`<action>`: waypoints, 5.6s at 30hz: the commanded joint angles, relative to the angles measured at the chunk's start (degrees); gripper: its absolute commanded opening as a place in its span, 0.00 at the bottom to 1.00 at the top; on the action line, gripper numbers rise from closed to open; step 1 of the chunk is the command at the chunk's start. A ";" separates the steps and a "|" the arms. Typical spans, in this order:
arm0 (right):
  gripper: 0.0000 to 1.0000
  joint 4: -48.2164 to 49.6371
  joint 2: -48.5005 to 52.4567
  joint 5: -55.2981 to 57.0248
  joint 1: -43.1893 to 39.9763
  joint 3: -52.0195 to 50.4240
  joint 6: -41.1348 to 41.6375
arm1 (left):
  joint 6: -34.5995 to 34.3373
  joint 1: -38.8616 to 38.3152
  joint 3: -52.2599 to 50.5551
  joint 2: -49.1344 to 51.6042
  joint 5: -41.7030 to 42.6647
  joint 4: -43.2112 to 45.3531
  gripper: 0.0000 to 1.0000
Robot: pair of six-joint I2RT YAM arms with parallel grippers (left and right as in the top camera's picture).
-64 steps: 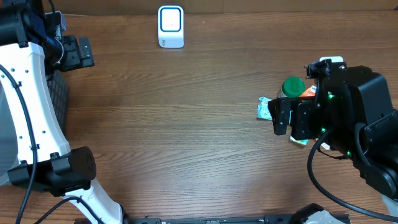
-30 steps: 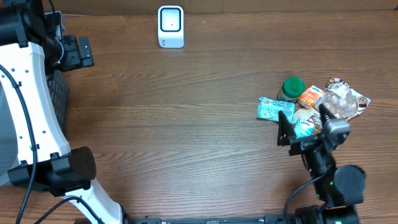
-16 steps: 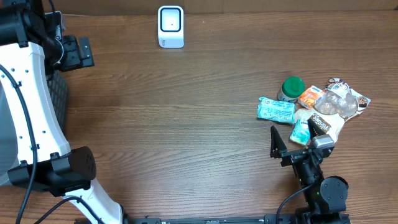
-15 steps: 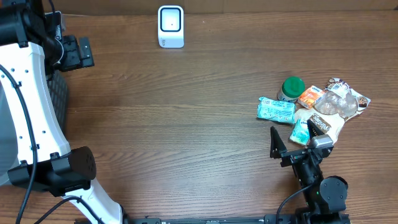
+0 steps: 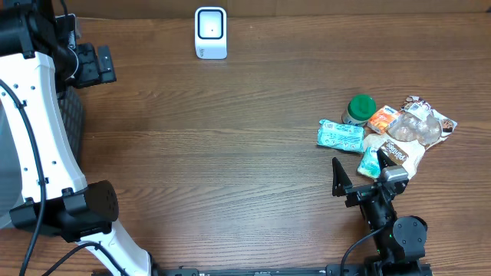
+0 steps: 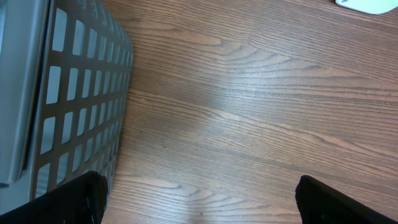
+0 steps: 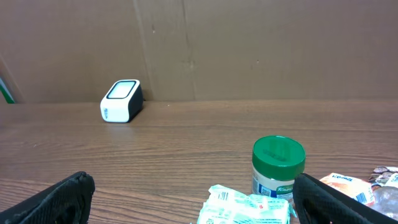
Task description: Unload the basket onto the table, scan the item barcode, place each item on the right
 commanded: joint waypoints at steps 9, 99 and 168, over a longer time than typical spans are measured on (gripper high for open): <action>1.00 0.24 -0.68 -0.28 -0.07 -0.59 -0.26 | 1.07 -0.11 0.11 -0.20 0.00 0.04 1.00; 1.00 0.24 -0.68 -0.28 -0.07 -0.59 -0.26 | 15.02 -12.81 -132.39 -110.01 6.08 99.34 0.99; 1.00 0.24 -0.68 -0.28 -0.07 -0.59 -0.26 | 16.02 -12.81 -136.91 -112.02 5.84 92.48 1.00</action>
